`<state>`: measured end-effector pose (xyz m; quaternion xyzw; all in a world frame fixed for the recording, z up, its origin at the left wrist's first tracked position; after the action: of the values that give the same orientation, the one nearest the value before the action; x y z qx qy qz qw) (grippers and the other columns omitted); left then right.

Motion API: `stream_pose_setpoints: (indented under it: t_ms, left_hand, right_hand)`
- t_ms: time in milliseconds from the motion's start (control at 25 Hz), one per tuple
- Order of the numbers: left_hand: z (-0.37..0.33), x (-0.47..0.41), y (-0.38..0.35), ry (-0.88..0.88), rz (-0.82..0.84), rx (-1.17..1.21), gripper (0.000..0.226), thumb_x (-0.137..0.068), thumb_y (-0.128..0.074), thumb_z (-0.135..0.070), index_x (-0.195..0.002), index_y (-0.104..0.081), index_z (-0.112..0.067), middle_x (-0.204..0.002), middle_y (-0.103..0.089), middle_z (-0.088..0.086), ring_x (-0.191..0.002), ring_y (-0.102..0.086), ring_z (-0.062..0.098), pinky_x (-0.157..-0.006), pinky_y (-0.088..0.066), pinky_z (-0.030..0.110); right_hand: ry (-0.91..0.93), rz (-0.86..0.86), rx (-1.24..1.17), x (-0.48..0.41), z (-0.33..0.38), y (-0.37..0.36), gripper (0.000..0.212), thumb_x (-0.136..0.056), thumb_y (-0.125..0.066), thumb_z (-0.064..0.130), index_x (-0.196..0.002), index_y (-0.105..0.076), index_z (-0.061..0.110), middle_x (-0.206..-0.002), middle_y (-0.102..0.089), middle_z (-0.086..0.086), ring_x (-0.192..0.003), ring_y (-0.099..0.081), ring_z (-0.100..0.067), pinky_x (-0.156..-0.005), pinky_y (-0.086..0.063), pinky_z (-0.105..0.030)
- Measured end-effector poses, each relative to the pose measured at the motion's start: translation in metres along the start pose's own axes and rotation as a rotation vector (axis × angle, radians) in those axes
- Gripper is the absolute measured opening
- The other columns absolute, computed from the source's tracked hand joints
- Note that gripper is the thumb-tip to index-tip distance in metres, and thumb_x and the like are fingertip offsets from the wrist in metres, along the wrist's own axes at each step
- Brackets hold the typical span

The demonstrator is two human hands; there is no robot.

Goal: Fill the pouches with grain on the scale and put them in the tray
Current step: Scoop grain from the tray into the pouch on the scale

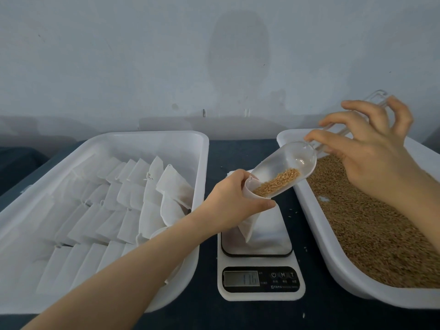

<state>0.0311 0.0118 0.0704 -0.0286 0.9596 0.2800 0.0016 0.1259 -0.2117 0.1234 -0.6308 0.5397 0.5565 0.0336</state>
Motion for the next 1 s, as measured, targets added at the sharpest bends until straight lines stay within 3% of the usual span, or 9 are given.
stream_pose_setpoints:
  t_ms: [560,1000]
  left_hand:
    - [-0.0006,0.0010,-0.0008,0.015,-0.009,-0.012,0.058,-0.075,-0.075,-0.048,-0.122,-0.046,-0.029,-0.107,-0.056,-0.015,-0.088,-0.056,0.004,-0.065,-0.045,0.013]
    - [0.0011,0.0004,-0.0010,0.017,-0.008,-0.008,0.057,-0.073,-0.075,-0.049,-0.119,-0.047,-0.030,-0.108,-0.057,-0.015,-0.092,-0.057,0.004,-0.071,-0.048,0.017]
  right_hand:
    - [-0.033,0.021,-0.008,0.0020,0.0007,-0.0001,0.039,-0.083,-0.059,-0.004,-0.110,-0.068,0.023,-0.119,-0.059,-0.003,-0.126,-0.041,-0.034,-0.103,-0.012,-0.054]
    - [-0.014,0.024,0.016,-0.0006,0.0023,0.0035,0.037,-0.085,-0.058,-0.005,-0.108,-0.069,0.022,-0.118,-0.060,-0.004,-0.125,-0.041,-0.034,-0.103,-0.012,-0.053]
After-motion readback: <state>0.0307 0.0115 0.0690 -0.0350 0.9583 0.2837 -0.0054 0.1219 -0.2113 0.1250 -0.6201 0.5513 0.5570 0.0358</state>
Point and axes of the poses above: each hand's wrist, its own x-axis away from the middle knuckle, its own y-axis out of the back of the hand, z = x × y, the point moved 2 cm from there along -x, towards the middle knuckle
